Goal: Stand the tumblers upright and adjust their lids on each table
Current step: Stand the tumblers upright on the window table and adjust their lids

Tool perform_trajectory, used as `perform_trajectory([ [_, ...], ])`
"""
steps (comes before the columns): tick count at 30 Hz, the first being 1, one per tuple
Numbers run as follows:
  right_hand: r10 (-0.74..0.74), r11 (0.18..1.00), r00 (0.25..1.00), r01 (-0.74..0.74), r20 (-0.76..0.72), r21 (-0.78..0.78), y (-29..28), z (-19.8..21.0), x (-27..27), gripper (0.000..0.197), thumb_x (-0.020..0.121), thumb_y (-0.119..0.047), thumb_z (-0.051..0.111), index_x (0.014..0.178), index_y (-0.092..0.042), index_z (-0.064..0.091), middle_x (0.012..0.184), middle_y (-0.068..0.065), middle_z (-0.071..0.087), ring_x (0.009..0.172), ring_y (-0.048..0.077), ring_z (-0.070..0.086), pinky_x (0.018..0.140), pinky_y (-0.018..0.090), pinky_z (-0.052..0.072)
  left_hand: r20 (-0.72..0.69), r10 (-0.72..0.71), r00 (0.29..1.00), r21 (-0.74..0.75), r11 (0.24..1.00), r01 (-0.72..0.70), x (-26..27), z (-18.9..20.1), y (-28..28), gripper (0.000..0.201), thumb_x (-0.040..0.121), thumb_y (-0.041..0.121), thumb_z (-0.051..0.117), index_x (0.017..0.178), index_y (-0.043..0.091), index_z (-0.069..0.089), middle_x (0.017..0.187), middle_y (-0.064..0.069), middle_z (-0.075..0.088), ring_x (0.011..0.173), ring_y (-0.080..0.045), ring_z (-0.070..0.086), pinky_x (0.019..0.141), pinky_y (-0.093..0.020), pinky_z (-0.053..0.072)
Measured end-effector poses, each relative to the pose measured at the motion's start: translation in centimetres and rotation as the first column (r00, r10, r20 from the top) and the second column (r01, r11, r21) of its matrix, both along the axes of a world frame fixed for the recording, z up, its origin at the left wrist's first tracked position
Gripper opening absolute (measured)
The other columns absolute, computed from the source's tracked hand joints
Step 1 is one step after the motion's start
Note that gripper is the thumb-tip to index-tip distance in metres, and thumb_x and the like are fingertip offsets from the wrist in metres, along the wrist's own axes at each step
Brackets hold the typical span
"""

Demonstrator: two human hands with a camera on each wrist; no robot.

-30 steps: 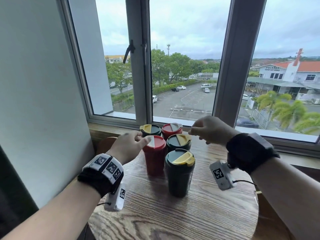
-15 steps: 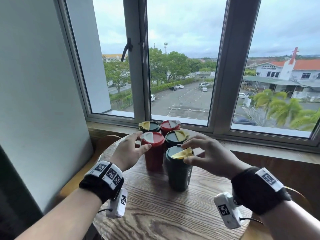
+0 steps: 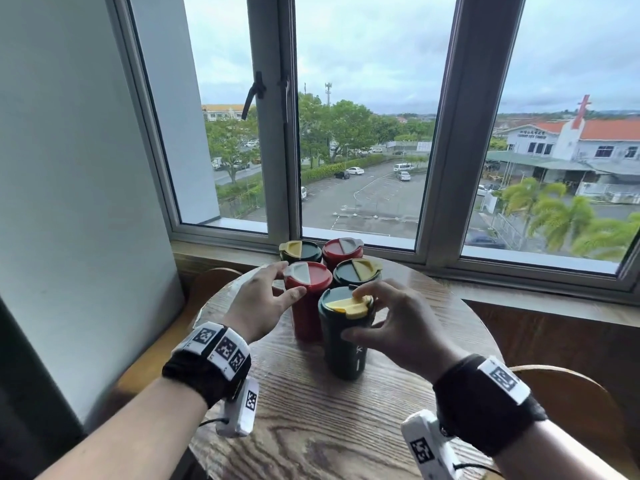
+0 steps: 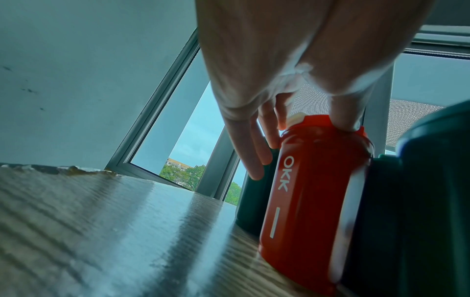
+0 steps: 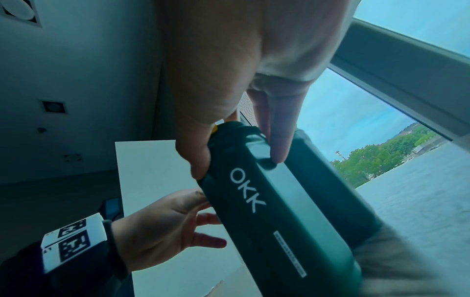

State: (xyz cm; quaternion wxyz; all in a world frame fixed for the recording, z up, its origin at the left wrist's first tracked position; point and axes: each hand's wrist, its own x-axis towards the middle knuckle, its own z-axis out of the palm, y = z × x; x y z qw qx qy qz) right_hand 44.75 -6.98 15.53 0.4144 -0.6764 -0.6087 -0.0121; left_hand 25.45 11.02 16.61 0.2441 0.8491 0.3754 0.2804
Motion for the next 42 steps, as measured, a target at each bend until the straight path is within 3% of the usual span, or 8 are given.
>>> perform_trajectory([
  [6,-0.054,0.999,0.998,0.054,0.035,0.008,1.0,0.1,-2.0,0.058,0.061,-0.049,0.092,0.109,-0.025,0.070,0.107,-0.006,0.065,0.089,0.010,0.062,0.076,0.028,0.056,0.055,-0.014,0.998,-0.009,1.000,0.014,-0.1,-0.5,0.5,0.071,0.088,0.050,0.070,0.148,0.018,0.048,0.142,-0.003,0.061,0.120,-0.022,0.062,0.101,-0.037,0.048],
  [14,-0.100,0.994,0.993,0.102,0.063,-0.039,0.7,-0.1,-1.9,0.061,0.067,-0.050,0.089,0.117,-0.026,0.064,0.107,-0.008,0.064,0.087,0.007,0.058,0.069,0.007,0.036,0.066,-0.022,0.998,0.000,1.000,0.022,-0.1,-0.6,0.7,0.070,0.088,0.049,0.071,0.148,0.019,0.049,0.144,-0.003,0.059,0.124,-0.021,0.060,0.103,-0.035,0.045],
  [18,-0.088,0.992,0.996,0.090,0.034,-0.088,0.0,0.7,-1.6,0.065,0.069,-0.063,0.081,0.120,-0.029,0.063,0.108,-0.014,0.064,0.089,0.002,0.064,0.067,0.010,0.043,0.066,-0.032,0.997,-0.005,0.999,0.033,-0.1,-0.4,0.6,0.068,0.089,0.048,0.070,0.146,0.019,0.050,0.140,-0.001,0.061,0.110,-0.011,0.058,0.093,-0.027,0.042],
  [21,-0.093,0.989,0.994,0.085,-0.064,-0.122,-0.6,2.8,-0.2,0.049,0.075,-0.065,0.074,0.108,-0.029,0.069,0.096,-0.012,0.072,0.077,-0.002,0.069,0.060,0.013,0.051,0.044,-0.043,0.998,-0.021,0.999,0.044,-0.2,0.4,1.0,0.067,0.091,0.059,0.060,0.143,0.018,0.054,0.134,-0.001,0.065,0.114,-0.016,0.062,0.092,-0.031,0.044],
  [26,-0.123,0.985,0.976,0.099,-0.179,-0.140,1.2,7.1,5.3,0.039,0.089,-0.050,0.069,0.079,-0.013,0.073,0.073,0.006,0.077,0.066,0.019,0.076,0.069,0.047,0.065,0.054,0.010,0.998,0.016,1.000,-0.011,0.7,3.1,3.4,0.059,0.094,0.056,0.057,0.135,0.014,0.058,0.121,-0.003,0.070,0.106,-0.018,0.065,0.090,-0.034,0.051],
  [34,-0.213,0.841,0.977,0.191,0.014,-0.507,11.5,9.5,11.5,0.046,0.093,-0.048,0.068,0.088,-0.003,0.076,0.082,0.014,0.079,0.076,0.029,0.078,0.081,0.047,0.064,-0.297,0.083,0.951,0.086,0.994,-0.060,5.4,6.8,8.1,0.058,0.098,0.052,0.053,0.140,0.012,0.054,0.133,-0.008,0.063,0.119,-0.026,0.060,0.098,-0.038,0.048],
  [39,-0.190,0.746,0.972,0.053,-0.135,-0.664,16.1,9.8,11.7,0.041,0.098,-0.034,0.067,0.108,0.006,0.071,0.095,0.019,0.078,0.082,0.034,0.079,0.082,0.047,0.065,-0.354,0.006,0.935,-0.208,0.974,-0.084,7.2,6.4,10.9,0.039,0.095,0.036,0.065,0.104,-0.002,0.074,0.101,-0.020,0.076,0.086,-0.034,0.077,0.077,-0.052,0.064],
  [42,-0.181,0.689,0.961,-0.026,-0.207,-0.724,17.0,9.4,12.0,0.041,0.099,-0.031,0.067,0.112,0.008,0.069,0.094,0.020,0.079,0.078,0.032,0.077,0.077,0.042,0.066,-0.326,0.010,0.945,-0.284,0.953,-0.108,7.7,6.4,11.6,0.036,0.094,0.032,0.069,0.098,-0.004,0.076,0.089,-0.017,0.076,0.066,-0.025,0.077,0.064,-0.039,0.065],
])
